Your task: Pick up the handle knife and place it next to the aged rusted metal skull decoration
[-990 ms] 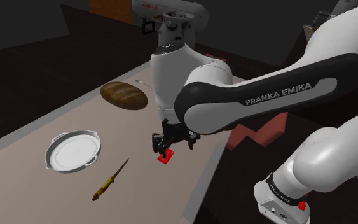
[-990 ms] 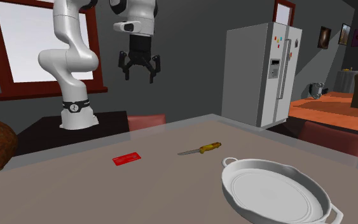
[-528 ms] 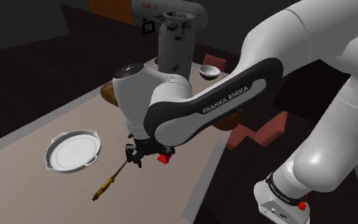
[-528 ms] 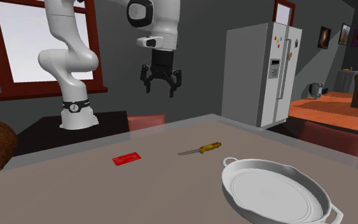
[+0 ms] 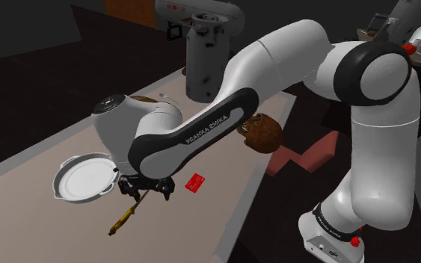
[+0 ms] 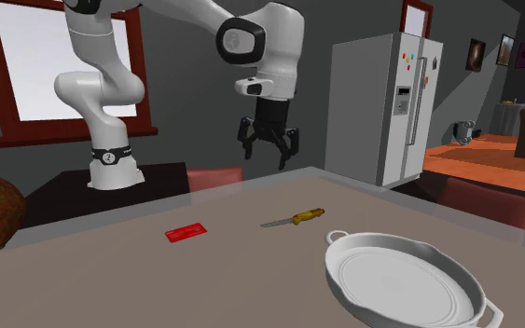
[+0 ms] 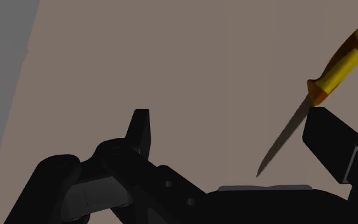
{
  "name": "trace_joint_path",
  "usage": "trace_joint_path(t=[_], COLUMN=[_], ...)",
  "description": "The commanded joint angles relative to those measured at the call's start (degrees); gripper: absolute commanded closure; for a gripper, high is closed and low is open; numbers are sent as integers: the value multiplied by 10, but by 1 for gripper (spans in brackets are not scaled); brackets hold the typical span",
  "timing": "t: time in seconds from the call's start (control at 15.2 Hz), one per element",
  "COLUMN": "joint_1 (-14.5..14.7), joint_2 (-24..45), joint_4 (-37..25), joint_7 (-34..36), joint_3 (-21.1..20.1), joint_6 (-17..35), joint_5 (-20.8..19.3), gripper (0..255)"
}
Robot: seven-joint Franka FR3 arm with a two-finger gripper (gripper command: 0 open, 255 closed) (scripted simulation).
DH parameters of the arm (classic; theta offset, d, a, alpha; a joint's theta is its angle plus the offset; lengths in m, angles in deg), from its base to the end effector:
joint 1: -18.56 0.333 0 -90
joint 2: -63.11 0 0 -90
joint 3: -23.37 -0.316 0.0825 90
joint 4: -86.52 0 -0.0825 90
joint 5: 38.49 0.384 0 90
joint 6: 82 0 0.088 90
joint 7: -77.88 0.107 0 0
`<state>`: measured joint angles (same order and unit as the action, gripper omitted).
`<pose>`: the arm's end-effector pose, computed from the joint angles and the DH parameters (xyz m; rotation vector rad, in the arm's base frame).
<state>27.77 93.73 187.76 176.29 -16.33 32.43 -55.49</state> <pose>0.4558 0.4391 0.3047 2.7873 -1.1089 -0.1831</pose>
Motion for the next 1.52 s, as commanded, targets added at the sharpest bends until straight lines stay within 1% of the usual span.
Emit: trace_joint_path(t=[0.0,0.26,0.53,1.06,1.45], joint_1=[32,89,141,138,138], joint_2=[51,148,248,264,264], joint_4=[-55,-184,-335,-303,-303], joint_7=[35,79,105,112,112], joint_3=[22,62,96,102,102], joint_6=[-9,-39,-82,-36,-36], joint_5=[-20,-42,-52,-61,-61], gripper=[0,0,0,0,0])
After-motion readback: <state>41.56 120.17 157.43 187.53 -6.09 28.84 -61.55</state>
